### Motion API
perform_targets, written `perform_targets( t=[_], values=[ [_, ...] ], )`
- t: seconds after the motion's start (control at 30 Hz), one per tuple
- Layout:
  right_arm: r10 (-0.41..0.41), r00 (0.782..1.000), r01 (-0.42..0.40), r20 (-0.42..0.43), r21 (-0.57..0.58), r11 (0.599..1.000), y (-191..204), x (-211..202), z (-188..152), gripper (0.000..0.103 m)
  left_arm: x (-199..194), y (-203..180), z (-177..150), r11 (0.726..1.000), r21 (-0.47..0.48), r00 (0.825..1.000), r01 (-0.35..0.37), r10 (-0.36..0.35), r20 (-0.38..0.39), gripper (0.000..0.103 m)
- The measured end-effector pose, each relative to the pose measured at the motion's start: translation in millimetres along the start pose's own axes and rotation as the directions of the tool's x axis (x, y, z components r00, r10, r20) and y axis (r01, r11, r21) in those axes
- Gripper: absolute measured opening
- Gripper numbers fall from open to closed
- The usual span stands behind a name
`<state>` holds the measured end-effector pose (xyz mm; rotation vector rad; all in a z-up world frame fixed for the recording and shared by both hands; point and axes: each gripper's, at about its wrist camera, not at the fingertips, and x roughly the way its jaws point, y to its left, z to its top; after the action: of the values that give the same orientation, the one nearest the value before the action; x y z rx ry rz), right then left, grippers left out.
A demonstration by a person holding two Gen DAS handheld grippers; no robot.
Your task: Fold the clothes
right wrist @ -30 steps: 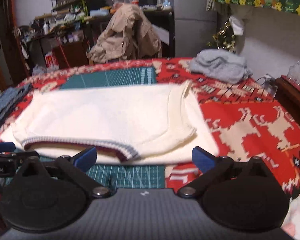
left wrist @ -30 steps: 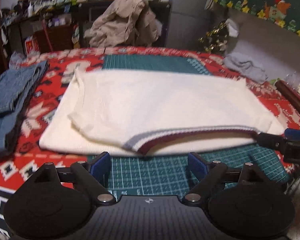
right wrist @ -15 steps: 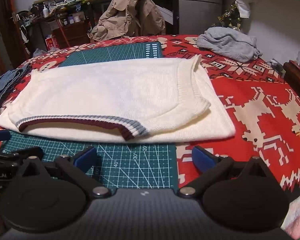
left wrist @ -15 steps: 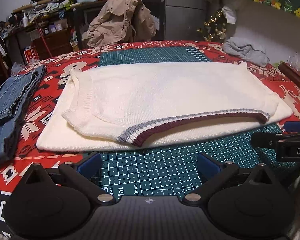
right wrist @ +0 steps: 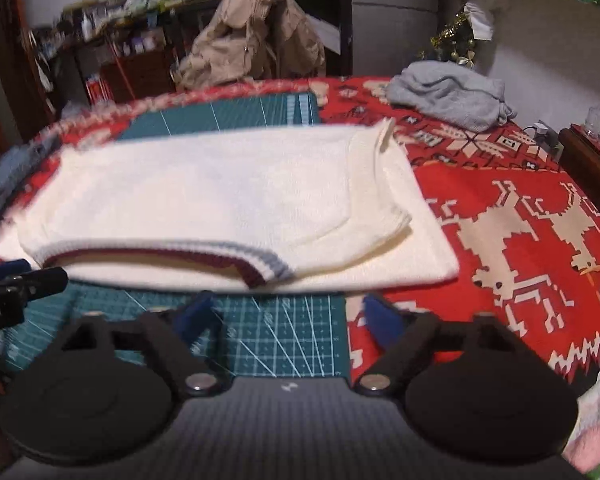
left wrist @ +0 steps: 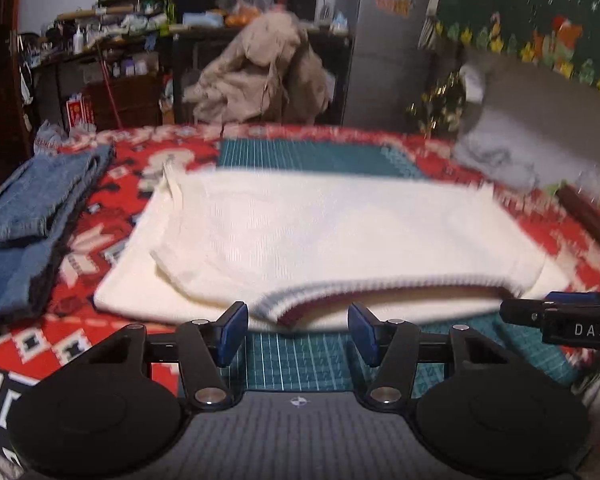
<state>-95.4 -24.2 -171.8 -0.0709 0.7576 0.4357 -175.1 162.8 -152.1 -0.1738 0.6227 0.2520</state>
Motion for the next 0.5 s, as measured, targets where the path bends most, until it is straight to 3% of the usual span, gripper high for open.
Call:
perform_targets(
  t=[0.1,0.17,0.23,0.27,0.37,0.5],
  values=[
    [0.0,0.998,0.001,0.057,-0.029,1.0,4,-9,9,0.05,-1,-2,9,0.999,-0.003,0.999,0.038,-0.038,0.034,0.036],
    [0.003,0.996,0.002,0.087,-0.059,0.998,9,-10,16,0.027,3,-8,16,0.999,0.018,0.998,0.038,-0.039,0.051,0.031],
    [0.024,0.996,-0.017,0.087,-0.073,0.997,15,-4,23,0.02,12,-14,22,0.999,0.039,0.998,0.019,-0.022,0.059,0.014],
    [0.043,0.995,-0.036,0.087,-0.072,0.997,18,0,27,0.011,18,-16,24,0.999,0.037,0.998,0.027,-0.029,0.059,0.012],
    [0.062,0.993,-0.053,0.096,-0.097,0.994,33,15,34,0.007,35,-22,30,0.997,0.031,0.996,0.076,-0.077,0.048,0.006],
    [0.078,0.992,-0.061,0.097,-0.162,0.985,57,33,35,0.005,51,-30,23,0.994,0.059,0.996,0.087,-0.088,0.013,0.006]
  ],
)
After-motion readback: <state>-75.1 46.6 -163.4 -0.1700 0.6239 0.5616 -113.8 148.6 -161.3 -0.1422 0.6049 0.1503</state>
